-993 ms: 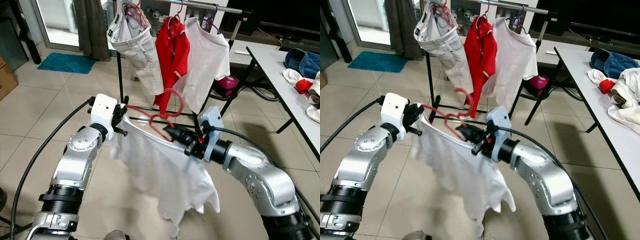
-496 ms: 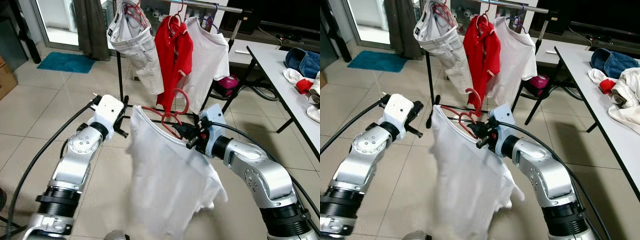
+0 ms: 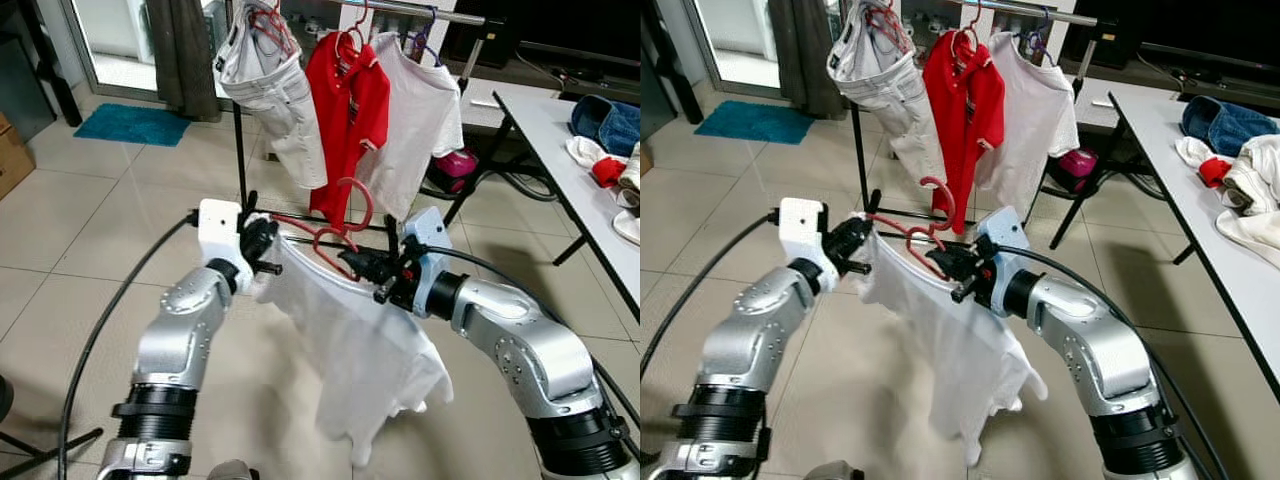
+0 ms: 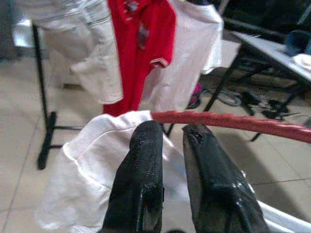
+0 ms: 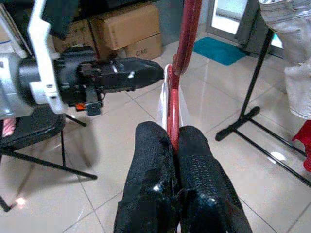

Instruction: Hang hanger

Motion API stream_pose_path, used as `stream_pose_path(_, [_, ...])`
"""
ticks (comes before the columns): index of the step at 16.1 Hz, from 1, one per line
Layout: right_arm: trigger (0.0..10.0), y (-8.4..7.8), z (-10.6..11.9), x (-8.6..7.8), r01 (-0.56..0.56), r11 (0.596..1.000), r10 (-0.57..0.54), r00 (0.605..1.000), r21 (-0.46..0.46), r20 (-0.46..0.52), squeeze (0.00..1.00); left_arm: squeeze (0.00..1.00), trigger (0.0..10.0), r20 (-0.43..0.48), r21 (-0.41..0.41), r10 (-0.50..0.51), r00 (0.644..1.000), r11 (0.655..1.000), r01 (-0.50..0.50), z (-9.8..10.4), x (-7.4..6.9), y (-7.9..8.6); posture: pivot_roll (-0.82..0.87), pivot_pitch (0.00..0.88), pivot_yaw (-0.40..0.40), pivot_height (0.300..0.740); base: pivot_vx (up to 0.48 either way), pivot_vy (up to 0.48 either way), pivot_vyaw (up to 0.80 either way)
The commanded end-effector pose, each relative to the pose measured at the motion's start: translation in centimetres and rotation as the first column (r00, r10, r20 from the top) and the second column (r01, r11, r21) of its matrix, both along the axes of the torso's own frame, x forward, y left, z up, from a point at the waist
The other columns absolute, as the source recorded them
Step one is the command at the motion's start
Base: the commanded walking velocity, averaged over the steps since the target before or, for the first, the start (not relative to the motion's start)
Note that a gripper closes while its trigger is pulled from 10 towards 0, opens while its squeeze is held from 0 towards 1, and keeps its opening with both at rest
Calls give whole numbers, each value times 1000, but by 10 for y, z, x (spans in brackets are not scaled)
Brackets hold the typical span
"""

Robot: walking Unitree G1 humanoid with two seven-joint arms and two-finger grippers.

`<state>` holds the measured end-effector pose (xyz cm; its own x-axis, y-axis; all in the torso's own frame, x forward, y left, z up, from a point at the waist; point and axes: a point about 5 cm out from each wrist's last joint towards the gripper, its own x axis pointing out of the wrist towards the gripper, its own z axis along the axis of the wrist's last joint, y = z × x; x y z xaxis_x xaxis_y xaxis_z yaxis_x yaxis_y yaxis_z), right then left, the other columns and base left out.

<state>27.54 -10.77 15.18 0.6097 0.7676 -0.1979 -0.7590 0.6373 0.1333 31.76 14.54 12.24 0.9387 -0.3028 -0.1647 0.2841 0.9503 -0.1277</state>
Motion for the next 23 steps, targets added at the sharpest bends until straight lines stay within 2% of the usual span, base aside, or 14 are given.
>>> stream_pose_path(1, [0,0,9,-1,-19,1000,18,999,15,35,0,1000,10000,-3,42,26,1000,999,-26,1,0,-3,-39,0,-79,740,0,0,0])
stream_pose_path(2, [0,1,9,-1,-31,999,30,999,22,31,0,1000,10000,20,122,59,998,991,-61,1,0,-4,-39,0,-80,740,0,0,0])
stream_pose_path(6, [0,-1,9,-2,-41,999,40,999,23,26,0,1000,10000,21,107,68,997,992,-70,2,0,-11,-38,0,-83,740,0,0,0])
stream_pose_path(7, [0,-1,10,-2,-47,999,46,999,23,27,0,780,10000,16,104,66,998,992,-67,2,1,-11,-38,0,-85,740,0,0,0])
stream_pose_path(8, [0,-1,11,-2,-59,998,58,998,24,30,0,0,10000,4,103,40,999,994,-41,1,1,-13,-38,0,-85,740,0,0,0])
stream_pose_path(10, [0,0,12,-3,-72,997,72,997,26,33,0,0,10000,-15,98,4,1000,995,-3,-1,0,-19,-40,0,-83,740,0,0,0])
stream_pose_path(12, [0,2,13,-6,-104,994,102,994,34,35,0,0,10000,-32,93,20,999,996,-16,-4,0,-18,-41,0,-81,740,0,0,0])
stream_pose_path(13, [0,4,13,-7,-120,992,118,992,39,34,0,0,3137,-37,89,34,999,996,-30,-4,2,-16,-41,0,-81,740,0,0,0])
stream_pose_path(14, [0,4,13,-8,-123,992,121,992,40,34,0,0,3137,-37,88,38,999,996,-35,-4,2,-16,-41,0,-80,740,0,0,0])
stream_pose_path(15, [0,4,13,-8,-127,991,125,992,40,33,0,0,0,-41,86,41,998,996,-37,-4,3,-15,-41,0,-79,740,0,0,0])
stream_pose_path(23, [0,2,13,-6,-111,993,110,993,43,33,0,0,0,-63,94,75,995,993,-69,-6,4,-9,-41,0,-73,740,0,0,0])
